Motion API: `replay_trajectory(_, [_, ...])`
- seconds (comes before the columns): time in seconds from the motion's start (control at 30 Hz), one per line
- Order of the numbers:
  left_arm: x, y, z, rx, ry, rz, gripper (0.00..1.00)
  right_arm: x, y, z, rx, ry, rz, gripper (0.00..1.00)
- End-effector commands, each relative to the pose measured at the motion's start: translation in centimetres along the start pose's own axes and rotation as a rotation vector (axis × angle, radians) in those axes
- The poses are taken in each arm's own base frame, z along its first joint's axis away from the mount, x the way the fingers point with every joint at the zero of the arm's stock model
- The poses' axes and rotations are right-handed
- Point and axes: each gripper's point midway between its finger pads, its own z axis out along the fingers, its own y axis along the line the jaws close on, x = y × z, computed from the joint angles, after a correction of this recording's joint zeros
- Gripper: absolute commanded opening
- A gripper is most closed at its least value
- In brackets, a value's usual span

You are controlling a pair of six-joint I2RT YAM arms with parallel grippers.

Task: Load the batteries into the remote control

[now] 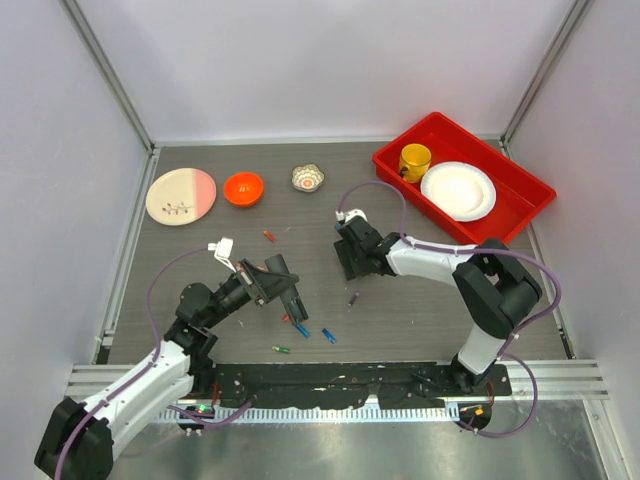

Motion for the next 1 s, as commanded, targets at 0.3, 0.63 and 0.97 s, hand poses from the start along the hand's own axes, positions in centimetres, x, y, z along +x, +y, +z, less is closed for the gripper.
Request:
replay_trajectory(0.3, [-0.8, -1.3, -0.2, 0.054, -0.039, 0.018, 0.00, 0.4, 0.0, 0.5, -0.025, -0.006, 0.040, 0.45])
replay_trajectory(0.63, [-0.9, -1.1, -0.3, 0.045, -0.052, 0.022, 0.00, -0.5, -0.2, -1.6, -0.013, -0.100, 0.368, 0.01])
replay_trajectory(0.97, [-1.5, -0.8, 0.0, 0.032, -0.081, 0.006, 0.00, -1.4, -2.1, -5.0, 0.245, -0.332, 1.216, 0.01])
